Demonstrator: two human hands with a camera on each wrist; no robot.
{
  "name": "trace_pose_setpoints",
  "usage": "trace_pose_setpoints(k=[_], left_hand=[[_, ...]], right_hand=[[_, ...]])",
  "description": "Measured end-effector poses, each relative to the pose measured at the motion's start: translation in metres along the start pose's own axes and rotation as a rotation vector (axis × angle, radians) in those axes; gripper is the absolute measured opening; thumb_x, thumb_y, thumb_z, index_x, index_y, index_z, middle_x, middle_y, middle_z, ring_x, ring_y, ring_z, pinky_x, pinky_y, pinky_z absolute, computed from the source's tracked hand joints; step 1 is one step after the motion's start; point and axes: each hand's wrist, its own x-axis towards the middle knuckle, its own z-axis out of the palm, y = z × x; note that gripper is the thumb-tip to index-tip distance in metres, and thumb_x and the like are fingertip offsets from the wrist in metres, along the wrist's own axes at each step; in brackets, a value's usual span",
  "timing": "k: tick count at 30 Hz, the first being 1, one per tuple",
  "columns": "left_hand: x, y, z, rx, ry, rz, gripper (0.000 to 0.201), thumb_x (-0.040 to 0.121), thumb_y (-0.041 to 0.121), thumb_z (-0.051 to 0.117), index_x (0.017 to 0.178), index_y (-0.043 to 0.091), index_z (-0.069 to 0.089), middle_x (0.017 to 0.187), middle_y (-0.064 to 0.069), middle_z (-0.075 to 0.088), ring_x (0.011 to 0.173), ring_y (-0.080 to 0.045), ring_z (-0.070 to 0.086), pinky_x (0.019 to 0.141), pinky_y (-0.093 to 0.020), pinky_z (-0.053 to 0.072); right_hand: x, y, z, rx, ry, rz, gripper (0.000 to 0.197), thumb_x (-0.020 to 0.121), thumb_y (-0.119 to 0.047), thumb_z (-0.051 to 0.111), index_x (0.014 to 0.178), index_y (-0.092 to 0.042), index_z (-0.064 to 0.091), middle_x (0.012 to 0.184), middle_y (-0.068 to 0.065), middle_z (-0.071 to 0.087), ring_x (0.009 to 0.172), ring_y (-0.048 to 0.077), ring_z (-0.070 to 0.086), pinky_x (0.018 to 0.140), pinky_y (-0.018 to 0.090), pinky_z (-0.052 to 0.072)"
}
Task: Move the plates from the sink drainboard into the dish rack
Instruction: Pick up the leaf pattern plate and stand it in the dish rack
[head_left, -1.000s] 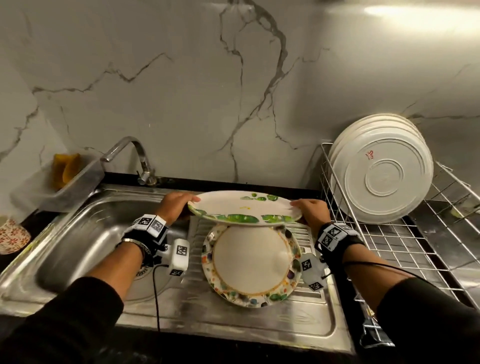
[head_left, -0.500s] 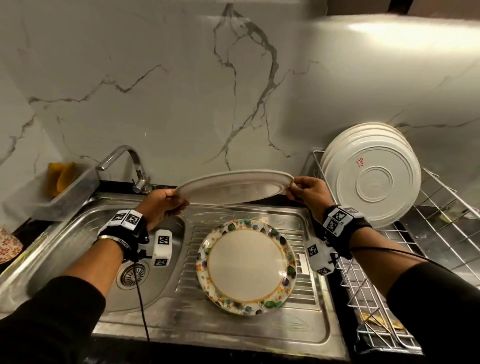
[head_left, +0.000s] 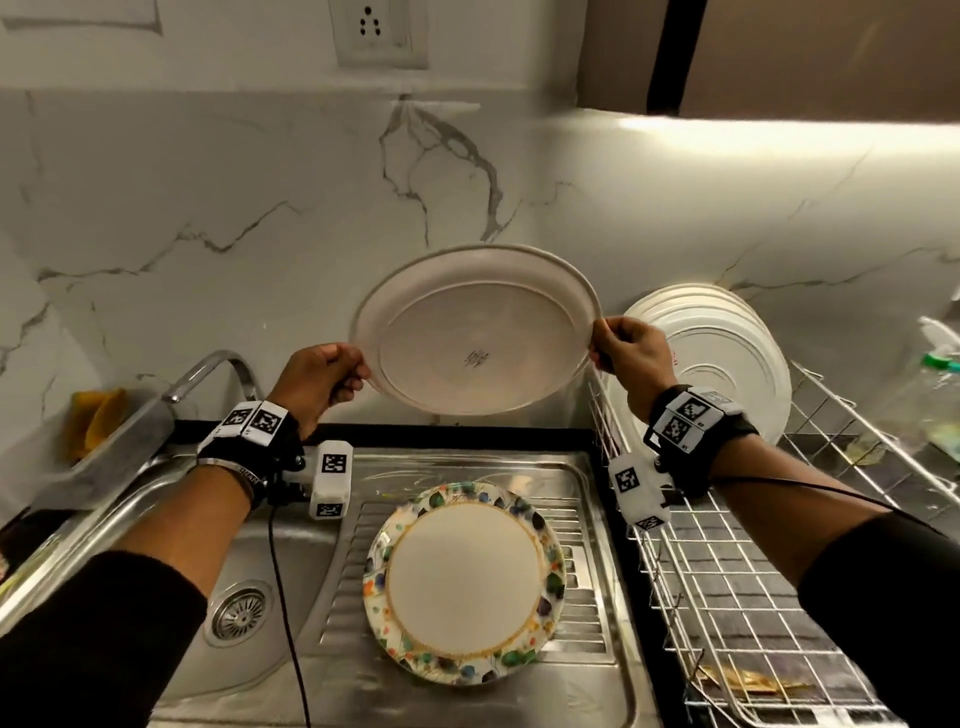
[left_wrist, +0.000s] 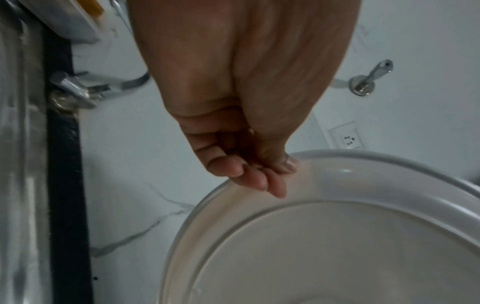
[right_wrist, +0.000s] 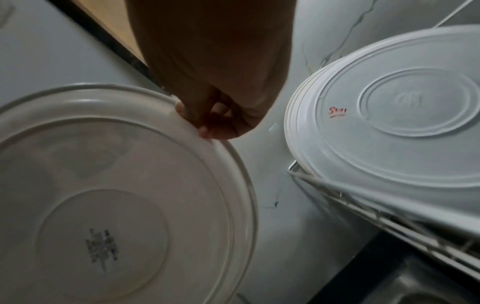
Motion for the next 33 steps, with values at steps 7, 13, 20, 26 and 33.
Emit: trace_pose_setpoints(k=[7, 13, 20, 26, 33], left_hand=[[0.013, 0.033, 0.073, -0.009, -0.092, 0.073, 0.024, 0.099, 0.012, 0.045, 0.078, 0.009, 0.057, 0.058, 0.005, 0.063, 0.046, -0.004, 0.052, 0.045, -0.013, 0.041], [0.021, 0.042, 0.144, -0.01, -0.164, 0.094, 0.021, 0.098, 0.014, 0.049, 0.079, 0.01, 0.058, 0.055, 0.005, 0.064, 0.045, -0.004, 0.053, 0.044, -0.013, 0.041], [0.026, 0.049, 0.222, 0.023, -0.205, 0.137, 0.017, 0.096, 0.015, 0.053, 0.081, 0.011, 0.062, 0.05, 0.005, 0.062, 0.045, -0.004, 0.056, 0.043, -0.014, 0.041], [0.029, 0.033, 0.277, 0.135, -0.221, 0.066, 0.012, 0.094, 0.019, 0.057, 0.087, 0.016, 0.066, 0.073, -0.003, 0.06, 0.064, -0.01, 0.053, 0.045, -0.013, 0.047], [0.032, 0.01, 0.331, 0.352, -0.21, 0.008, 0.019, 0.094, 0.015, 0.056, 0.08, 0.011, 0.067, 0.079, -0.014, 0.063, 0.069, -0.021, 0.057, 0.06, -0.026, 0.048]], right_hand=[[0.015, -0.02, -0.078, 0.012, 0.075, -0.06, 0.019, 0.098, -0.017, 0.058, 0.081, -0.009, 0.062, 0.067, 0.006, 0.056, 0.048, 0.006, 0.05, 0.05, 0.016, 0.046], [0.024, -0.015, -0.15, 0.013, 0.142, -0.072, 0.018, 0.097, -0.014, 0.059, 0.081, -0.007, 0.062, 0.065, 0.005, 0.056, 0.044, 0.002, 0.049, 0.049, 0.017, 0.045], [0.039, 0.003, -0.223, 0.043, 0.283, -0.053, 0.019, 0.096, -0.014, 0.062, 0.077, -0.012, 0.064, 0.055, -0.003, 0.057, 0.041, 0.003, 0.047, 0.045, 0.017, 0.043], [0.053, 0.032, -0.272, -0.018, 0.343, 0.025, 0.025, 0.096, -0.012, 0.06, 0.072, -0.012, 0.062, 0.058, 0.007, 0.051, 0.034, 0.002, 0.041, 0.038, 0.016, 0.036], [0.072, 0.092, -0.314, -0.231, 0.423, 0.217, 0.035, 0.084, -0.038, 0.06, 0.057, -0.017, 0.065, 0.052, 0.004, 0.06, 0.053, 0.023, 0.058, 0.064, 0.042, 0.058]])
